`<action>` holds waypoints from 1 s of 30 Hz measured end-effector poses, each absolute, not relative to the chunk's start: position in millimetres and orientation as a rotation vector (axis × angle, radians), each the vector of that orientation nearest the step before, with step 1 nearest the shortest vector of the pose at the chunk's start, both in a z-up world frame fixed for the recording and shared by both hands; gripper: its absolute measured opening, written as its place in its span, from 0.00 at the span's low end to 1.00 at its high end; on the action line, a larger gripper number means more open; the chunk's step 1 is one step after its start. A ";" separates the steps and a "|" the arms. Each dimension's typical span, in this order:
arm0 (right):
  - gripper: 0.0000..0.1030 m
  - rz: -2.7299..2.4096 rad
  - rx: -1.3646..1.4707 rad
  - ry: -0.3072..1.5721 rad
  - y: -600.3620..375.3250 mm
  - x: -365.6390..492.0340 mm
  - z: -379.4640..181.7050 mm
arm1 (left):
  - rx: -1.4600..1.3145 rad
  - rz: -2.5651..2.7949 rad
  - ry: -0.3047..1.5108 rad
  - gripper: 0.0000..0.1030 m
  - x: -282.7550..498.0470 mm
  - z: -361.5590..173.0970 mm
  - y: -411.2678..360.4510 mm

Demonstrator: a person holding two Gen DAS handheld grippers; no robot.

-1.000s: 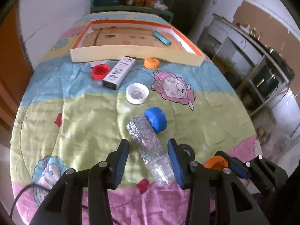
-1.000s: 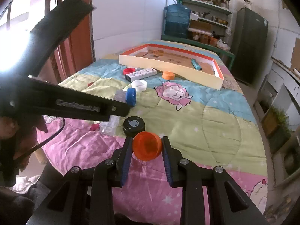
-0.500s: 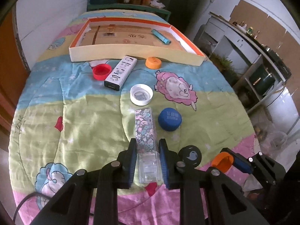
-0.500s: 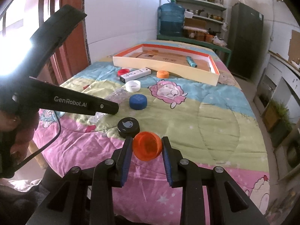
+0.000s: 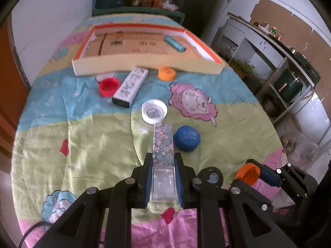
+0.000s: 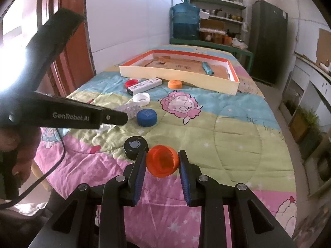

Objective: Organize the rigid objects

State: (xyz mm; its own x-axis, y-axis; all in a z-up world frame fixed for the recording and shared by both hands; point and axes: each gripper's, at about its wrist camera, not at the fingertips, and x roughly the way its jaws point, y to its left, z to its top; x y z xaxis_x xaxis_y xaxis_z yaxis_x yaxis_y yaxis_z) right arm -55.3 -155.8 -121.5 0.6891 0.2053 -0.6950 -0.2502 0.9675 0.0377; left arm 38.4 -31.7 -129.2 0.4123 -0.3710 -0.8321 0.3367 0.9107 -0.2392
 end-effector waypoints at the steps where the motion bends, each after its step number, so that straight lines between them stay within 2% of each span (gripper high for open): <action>1: 0.31 0.253 -0.059 0.772 -156.2 -53.9 -121.9 | -0.046 -0.448 1.046 0.19 39.3 -129.2 -30.4; 8: 0.31 0.247 -0.040 0.790 -159.0 -47.9 -123.0 | -0.074 -0.461 1.013 0.19 41.0 -130.3 -26.5; 30: 0.31 0.294 0.019 0.773 -162.1 3.8 -82.1 | -0.074 -0.441 0.873 0.19 64.3 -74.0 -6.8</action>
State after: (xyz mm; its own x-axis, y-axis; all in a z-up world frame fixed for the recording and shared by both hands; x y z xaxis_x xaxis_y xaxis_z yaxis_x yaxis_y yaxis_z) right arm 3.8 -162.1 -82.1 0.6770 0.2682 -0.6854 -0.2546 0.9591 0.1238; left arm 64.3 -6.8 -74.0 0.5590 -0.4034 -0.7244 0.3442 0.9078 -0.2399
